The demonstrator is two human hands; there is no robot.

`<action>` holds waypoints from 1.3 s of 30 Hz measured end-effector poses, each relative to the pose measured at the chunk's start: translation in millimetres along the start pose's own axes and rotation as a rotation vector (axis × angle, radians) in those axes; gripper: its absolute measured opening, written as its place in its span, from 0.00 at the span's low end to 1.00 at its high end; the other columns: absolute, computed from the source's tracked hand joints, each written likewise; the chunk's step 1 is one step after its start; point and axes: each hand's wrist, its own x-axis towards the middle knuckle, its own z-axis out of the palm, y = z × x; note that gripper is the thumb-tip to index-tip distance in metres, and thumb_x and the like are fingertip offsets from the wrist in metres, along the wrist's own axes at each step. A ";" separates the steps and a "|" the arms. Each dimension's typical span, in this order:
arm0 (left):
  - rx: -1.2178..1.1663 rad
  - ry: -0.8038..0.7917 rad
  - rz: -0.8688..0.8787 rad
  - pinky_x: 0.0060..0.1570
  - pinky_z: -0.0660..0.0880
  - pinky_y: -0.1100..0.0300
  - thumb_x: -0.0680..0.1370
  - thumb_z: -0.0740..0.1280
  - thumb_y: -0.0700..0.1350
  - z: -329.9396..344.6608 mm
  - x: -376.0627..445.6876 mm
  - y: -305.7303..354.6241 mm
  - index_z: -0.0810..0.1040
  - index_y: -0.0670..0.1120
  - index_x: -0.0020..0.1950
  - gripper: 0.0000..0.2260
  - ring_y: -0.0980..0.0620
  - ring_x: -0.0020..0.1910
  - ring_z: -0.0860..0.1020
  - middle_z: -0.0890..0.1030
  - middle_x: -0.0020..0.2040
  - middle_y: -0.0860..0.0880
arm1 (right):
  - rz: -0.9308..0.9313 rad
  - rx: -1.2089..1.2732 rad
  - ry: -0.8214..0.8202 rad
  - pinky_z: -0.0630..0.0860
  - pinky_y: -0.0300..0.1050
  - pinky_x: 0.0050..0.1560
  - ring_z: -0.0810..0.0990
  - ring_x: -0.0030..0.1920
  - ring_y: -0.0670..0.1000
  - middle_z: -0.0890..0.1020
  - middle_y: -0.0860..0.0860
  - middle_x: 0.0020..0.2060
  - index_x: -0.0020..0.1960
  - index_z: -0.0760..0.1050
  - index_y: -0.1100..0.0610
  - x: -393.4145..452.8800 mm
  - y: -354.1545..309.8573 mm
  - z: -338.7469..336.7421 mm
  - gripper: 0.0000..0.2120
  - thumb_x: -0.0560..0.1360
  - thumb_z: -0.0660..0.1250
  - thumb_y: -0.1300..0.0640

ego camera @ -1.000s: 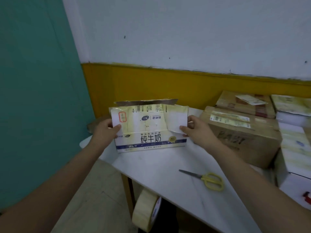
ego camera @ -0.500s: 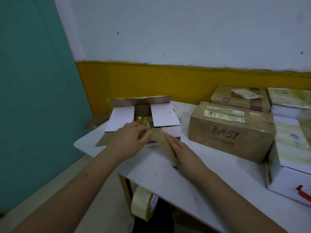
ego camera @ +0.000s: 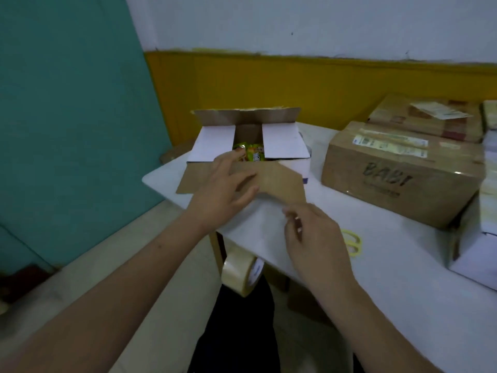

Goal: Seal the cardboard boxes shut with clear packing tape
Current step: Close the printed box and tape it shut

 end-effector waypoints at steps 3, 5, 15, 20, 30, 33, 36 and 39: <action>-0.063 0.430 -0.044 0.62 0.71 0.60 0.78 0.70 0.45 4.9 -55.9 17.3 0.81 0.43 0.58 0.11 0.49 0.61 0.73 0.74 0.61 0.43 | -0.032 0.002 -0.016 0.75 0.42 0.36 0.79 0.36 0.47 0.82 0.47 0.39 0.49 0.80 0.52 -53.2 -26.8 16.9 0.07 0.77 0.63 0.56; -0.232 0.565 -0.291 0.51 0.71 0.65 0.77 0.72 0.41 14.6 -98.5 33.2 0.77 0.45 0.52 0.07 0.53 0.49 0.74 0.74 0.52 0.47 | 0.034 -0.004 -0.038 0.72 0.40 0.34 0.80 0.35 0.46 0.83 0.46 0.37 0.46 0.80 0.50 -77.7 -28.5 30.8 0.08 0.77 0.61 0.53; -1.013 -0.275 -0.759 0.67 0.74 0.56 0.77 0.72 0.57 55.9 -112.1 17.5 0.71 0.54 0.73 0.26 0.58 0.62 0.79 0.80 0.65 0.57 | 0.588 0.596 -0.327 0.60 0.38 0.70 0.64 0.73 0.42 0.69 0.41 0.71 0.76 0.64 0.46 -82.8 -15.8 75.9 0.31 0.77 0.53 0.34; -1.331 -0.374 -0.915 0.54 0.81 0.53 0.80 0.70 0.46 30.8 -109.2 16.4 0.80 0.38 0.61 0.15 0.43 0.50 0.84 0.84 0.55 0.39 | 0.772 0.878 -0.294 0.70 0.42 0.64 0.77 0.64 0.44 0.80 0.43 0.61 0.64 0.77 0.45 -64.2 -29.4 80.3 0.16 0.79 0.63 0.43; -1.177 -0.554 -0.936 0.34 0.82 0.54 0.83 0.64 0.42 -37.3 -87.0 49.8 0.81 0.36 0.58 0.12 0.41 0.32 0.82 0.83 0.41 0.34 | 1.207 1.241 -0.337 0.64 0.37 0.23 0.66 0.18 0.49 0.67 0.52 0.19 0.31 0.69 0.58 -42.1 -73.5 42.8 0.20 0.81 0.59 0.53; -1.157 -0.591 -0.860 0.35 0.81 0.51 0.83 0.64 0.45 -57.4 -90.4 54.4 0.80 0.39 0.56 0.10 0.38 0.33 0.82 0.83 0.40 0.31 | 1.077 1.247 -0.355 0.63 0.40 0.23 0.65 0.22 0.53 0.67 0.58 0.25 0.38 0.79 0.62 -40.4 -82.8 30.3 0.15 0.79 0.62 0.56; -1.156 -0.480 -0.813 0.36 0.81 0.52 0.84 0.63 0.49 -61.5 -91.6 60.7 0.79 0.42 0.55 0.11 0.38 0.36 0.83 0.84 0.42 0.32 | 0.924 1.171 -0.240 0.65 0.40 0.22 0.70 0.26 0.54 0.74 0.61 0.31 0.47 0.84 0.58 -34.4 -81.6 27.6 0.13 0.81 0.62 0.56; -0.938 -0.352 -0.686 0.47 0.79 0.55 0.84 0.63 0.51 -48.8 -92.5 66.9 0.79 0.47 0.52 0.10 0.46 0.44 0.83 0.85 0.43 0.44 | 0.845 1.123 -0.127 0.71 0.41 0.25 0.79 0.29 0.53 0.85 0.55 0.36 0.51 0.85 0.52 -28.0 -81.2 21.3 0.10 0.81 0.65 0.54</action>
